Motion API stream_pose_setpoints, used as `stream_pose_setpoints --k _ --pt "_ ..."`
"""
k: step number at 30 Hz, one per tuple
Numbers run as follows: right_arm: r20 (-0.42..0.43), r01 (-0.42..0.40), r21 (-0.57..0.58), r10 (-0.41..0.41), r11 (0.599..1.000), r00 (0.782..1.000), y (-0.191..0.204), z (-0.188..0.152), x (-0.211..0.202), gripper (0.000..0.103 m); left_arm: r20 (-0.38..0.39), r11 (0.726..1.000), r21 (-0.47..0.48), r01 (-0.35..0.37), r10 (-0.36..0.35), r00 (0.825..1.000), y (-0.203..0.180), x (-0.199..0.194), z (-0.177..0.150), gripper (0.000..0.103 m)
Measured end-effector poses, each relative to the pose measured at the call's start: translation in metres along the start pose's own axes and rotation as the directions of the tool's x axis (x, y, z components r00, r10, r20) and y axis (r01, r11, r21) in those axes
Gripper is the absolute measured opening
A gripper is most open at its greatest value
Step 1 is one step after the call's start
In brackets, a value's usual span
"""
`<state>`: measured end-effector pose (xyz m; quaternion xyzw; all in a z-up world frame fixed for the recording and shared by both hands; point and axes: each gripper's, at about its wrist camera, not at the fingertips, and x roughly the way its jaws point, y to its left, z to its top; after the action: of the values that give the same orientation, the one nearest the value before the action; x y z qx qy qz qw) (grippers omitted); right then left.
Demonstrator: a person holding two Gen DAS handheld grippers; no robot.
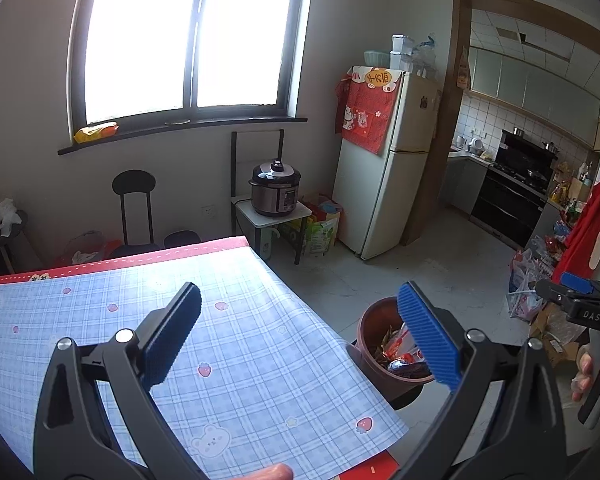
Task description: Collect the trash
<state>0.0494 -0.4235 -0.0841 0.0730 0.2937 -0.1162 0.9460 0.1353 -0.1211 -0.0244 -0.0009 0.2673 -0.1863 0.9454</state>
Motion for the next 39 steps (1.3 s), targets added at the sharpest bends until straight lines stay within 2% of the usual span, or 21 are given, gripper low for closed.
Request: stream_pose_setpoints --k 39 --pt "0.038 0.033 0.008 -0.033 0.999 0.999 0.003 0.015 0.012 0.098 -0.012 1.000 0.027 0.011 -0.010 1.000 -0.006 0.024 0.007 0.097"
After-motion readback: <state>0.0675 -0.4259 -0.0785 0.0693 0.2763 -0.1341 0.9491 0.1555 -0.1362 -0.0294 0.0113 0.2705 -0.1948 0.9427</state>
